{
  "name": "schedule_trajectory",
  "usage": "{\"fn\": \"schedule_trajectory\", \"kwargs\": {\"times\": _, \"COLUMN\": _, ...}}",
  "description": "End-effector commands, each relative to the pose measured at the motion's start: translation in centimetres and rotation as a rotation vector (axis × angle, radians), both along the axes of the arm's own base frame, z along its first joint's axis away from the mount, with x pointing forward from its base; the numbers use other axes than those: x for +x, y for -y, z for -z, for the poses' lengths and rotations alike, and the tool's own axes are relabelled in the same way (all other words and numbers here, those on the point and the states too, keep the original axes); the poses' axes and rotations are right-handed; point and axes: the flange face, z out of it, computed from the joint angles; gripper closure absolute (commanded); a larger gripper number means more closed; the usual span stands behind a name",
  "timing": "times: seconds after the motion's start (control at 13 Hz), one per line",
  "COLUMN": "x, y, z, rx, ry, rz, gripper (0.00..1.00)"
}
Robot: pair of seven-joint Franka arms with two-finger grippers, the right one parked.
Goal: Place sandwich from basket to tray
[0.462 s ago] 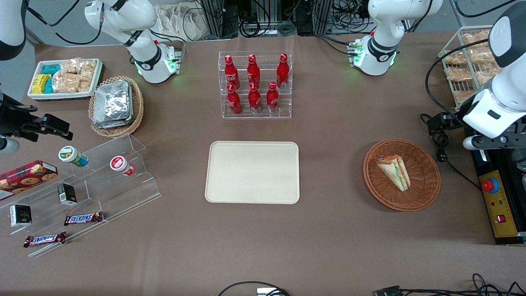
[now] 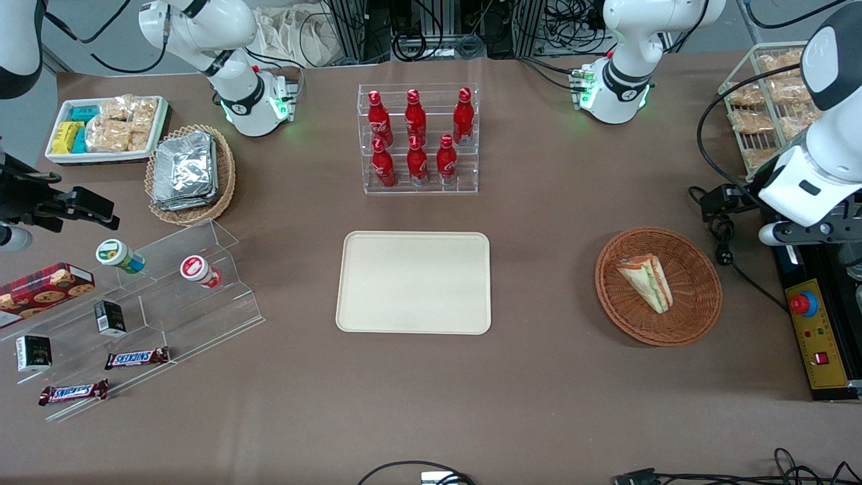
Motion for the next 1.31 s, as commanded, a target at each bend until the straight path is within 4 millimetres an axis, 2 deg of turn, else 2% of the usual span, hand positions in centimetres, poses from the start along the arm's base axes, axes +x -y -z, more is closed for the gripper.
{"fn": "schedule_trajectory", "kwargs": {"times": 0.0, "x": -0.5, "y": -0.1, "z": -0.5, "rx": -0.009, "ry": 0.008, "rz": 0.004, "gripper": 0.00}}
{"fn": "schedule_trajectory", "kwargs": {"times": 0.77, "x": -0.5, "y": -0.6, "z": -0.4, "rx": -0.008, "ry": 0.002, "rz": -0.019, "gripper": 0.00}}
{"fn": "schedule_trajectory", "kwargs": {"times": 1.23, "x": -0.4, "y": -3.3, "z": 0.2, "rx": -0.006, "ry": -0.019, "rz": -0.101, "gripper": 0.00}}
